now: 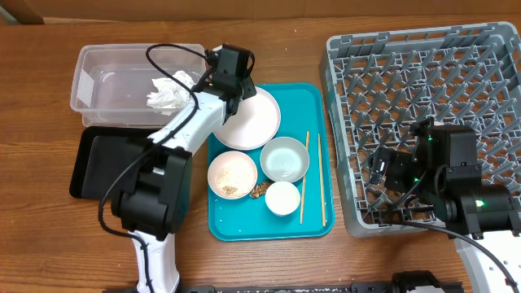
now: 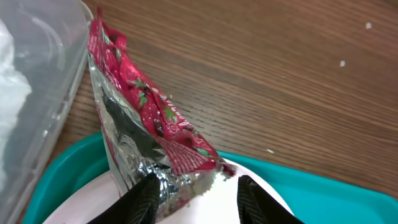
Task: Sort waste into correct bins and load items into the dishwasher
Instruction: 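Lift the red wrapper and drop it into the clear bin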
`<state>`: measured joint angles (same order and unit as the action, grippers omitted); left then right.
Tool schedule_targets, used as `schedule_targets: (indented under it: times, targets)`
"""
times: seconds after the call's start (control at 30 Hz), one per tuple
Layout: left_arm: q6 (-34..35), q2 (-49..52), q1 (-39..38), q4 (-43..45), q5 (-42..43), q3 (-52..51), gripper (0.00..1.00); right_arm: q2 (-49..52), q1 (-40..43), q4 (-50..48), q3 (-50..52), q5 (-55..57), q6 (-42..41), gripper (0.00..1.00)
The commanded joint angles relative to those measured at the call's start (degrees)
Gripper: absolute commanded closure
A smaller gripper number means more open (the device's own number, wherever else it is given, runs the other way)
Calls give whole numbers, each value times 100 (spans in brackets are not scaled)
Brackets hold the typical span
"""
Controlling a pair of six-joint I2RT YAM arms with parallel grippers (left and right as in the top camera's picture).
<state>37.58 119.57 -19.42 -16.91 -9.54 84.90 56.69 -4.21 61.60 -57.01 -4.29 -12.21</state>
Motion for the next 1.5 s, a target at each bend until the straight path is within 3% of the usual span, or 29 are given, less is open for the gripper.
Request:
schedule_targets:
  times: [0.0,0.23,0.63,1.13,1.23,1.47]
  targets:
    - [188,151,26,116,-243,125,57,-28,-22,-13,-199,-31,-4,0]
    - [188,162,26,455,-291,125,54,-28,-22,-15,-199,-31,-4,0]
    - [603,184,28,348,-444,125,55,-28,-22,-15,-199,-31,-4,0]
    - [619,280,39,428,-704,125,54,-28,-22,-13,-199,-31,-4,0]
    - [616,291,44,426,-739,125,60,-28,-22,-13,-199,-31,-4,0]
    - [614,293,44,348,-739,125,87,-28,-22,-13,-199,-31,-4,0]
